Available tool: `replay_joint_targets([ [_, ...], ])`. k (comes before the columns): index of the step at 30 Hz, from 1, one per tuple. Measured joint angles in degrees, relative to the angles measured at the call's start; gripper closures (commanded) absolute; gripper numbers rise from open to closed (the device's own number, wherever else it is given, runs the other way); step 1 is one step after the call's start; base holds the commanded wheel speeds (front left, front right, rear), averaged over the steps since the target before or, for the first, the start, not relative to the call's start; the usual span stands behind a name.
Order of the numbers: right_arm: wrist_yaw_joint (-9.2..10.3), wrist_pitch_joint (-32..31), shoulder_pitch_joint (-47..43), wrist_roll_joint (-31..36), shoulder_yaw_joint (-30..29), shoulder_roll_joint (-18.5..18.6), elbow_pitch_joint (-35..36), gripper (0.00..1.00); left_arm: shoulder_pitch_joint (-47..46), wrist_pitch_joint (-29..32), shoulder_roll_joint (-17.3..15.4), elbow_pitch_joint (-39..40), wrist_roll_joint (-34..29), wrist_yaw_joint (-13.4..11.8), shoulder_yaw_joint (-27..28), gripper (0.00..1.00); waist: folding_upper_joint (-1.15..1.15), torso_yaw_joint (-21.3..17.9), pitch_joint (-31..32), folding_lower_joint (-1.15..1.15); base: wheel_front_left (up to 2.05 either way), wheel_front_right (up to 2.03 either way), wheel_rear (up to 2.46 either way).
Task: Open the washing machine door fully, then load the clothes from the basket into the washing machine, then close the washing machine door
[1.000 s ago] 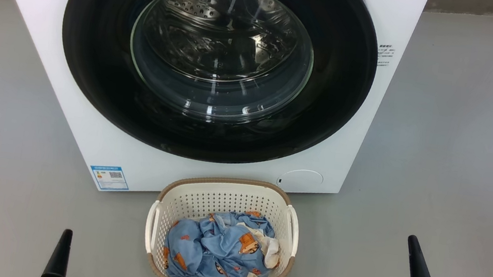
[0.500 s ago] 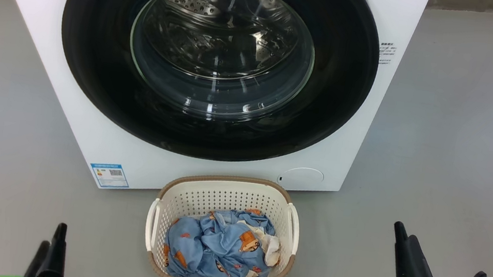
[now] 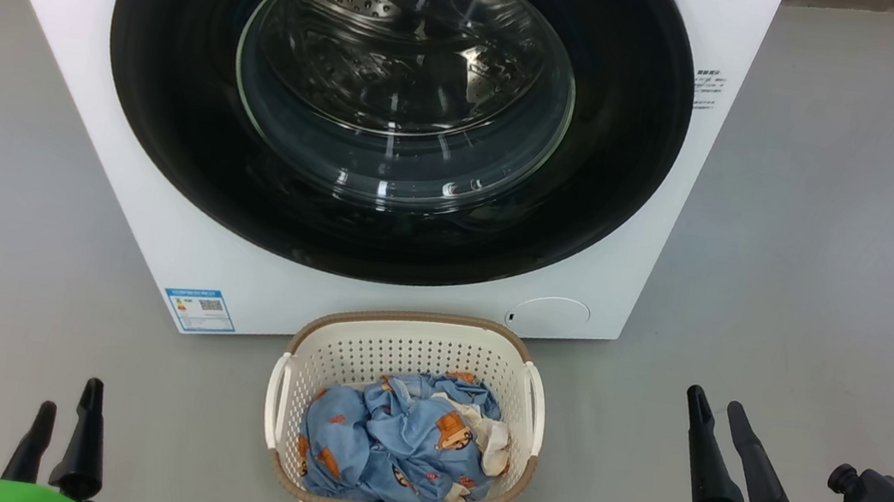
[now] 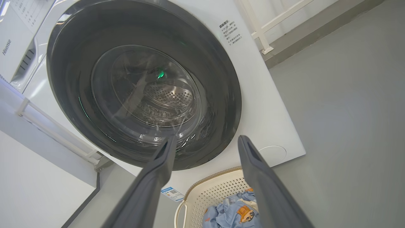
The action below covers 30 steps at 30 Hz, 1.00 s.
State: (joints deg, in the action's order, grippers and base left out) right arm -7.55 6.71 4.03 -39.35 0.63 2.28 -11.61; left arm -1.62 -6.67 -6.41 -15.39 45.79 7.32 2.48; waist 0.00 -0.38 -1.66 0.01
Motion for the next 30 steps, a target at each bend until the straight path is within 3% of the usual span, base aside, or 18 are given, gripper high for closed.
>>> replay_joint_targets([
  [30,0.0,5.1,0.8,20.5,2.2,1.3,-0.2,0.0,0.3,-5.0,-1.4,0.6,-21.6,0.0,1.4,0.0,0.0,-0.1,0.1,0.0,0.0,0.0,0.0],
])
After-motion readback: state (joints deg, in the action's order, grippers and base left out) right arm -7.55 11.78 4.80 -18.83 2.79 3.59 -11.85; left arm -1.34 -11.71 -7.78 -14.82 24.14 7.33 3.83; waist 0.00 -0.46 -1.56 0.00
